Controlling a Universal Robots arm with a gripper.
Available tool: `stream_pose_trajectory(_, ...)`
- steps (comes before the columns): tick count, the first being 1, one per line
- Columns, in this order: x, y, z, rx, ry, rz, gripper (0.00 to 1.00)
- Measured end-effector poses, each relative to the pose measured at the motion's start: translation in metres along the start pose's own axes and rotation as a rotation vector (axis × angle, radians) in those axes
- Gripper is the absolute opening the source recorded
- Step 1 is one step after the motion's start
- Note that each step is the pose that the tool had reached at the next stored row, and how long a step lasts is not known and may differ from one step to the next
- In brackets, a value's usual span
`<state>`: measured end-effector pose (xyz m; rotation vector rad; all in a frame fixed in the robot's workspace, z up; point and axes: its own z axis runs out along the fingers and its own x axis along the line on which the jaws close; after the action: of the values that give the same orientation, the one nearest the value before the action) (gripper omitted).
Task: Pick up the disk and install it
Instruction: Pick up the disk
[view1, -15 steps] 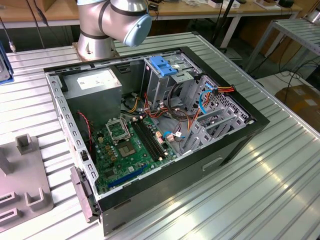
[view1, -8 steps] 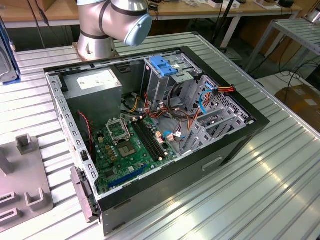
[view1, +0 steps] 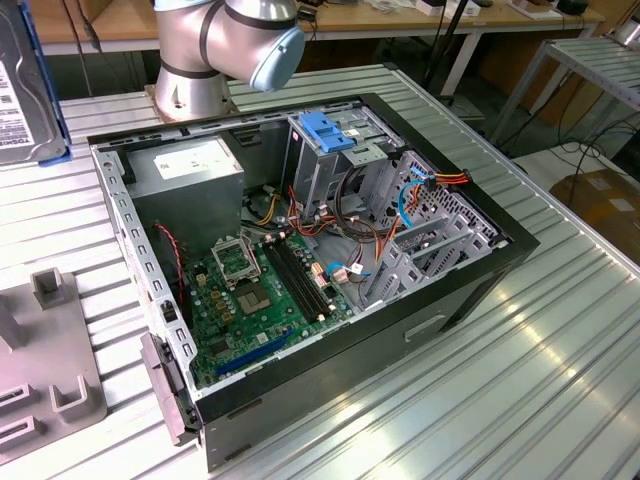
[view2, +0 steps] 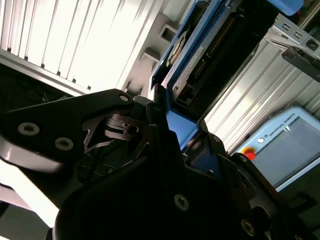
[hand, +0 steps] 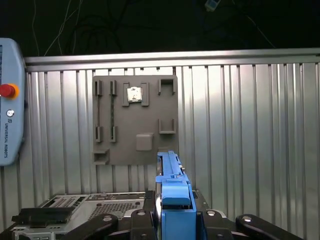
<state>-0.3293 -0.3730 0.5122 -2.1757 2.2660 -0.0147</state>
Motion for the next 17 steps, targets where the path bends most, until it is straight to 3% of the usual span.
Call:
stream_pose_trajectory(2, -0.0002, -0.0067, 0.0001, 0.0001, 0.0000, 0.000, 0.37)
stream_pose_trajectory(4, -0.0009, -0.0223, 0.0003, 0.0001, -0.0001, 0.000, 0.37)
stream_pose_trajectory(6, -0.0013, -0.0324, 0.0003, 0.0000, 0.0000, 0.000, 0.37)
stream_pose_trajectory(17, -0.0027, -0.0684, 0.0008, 0.0001, -0.0001, 0.000, 0.37)
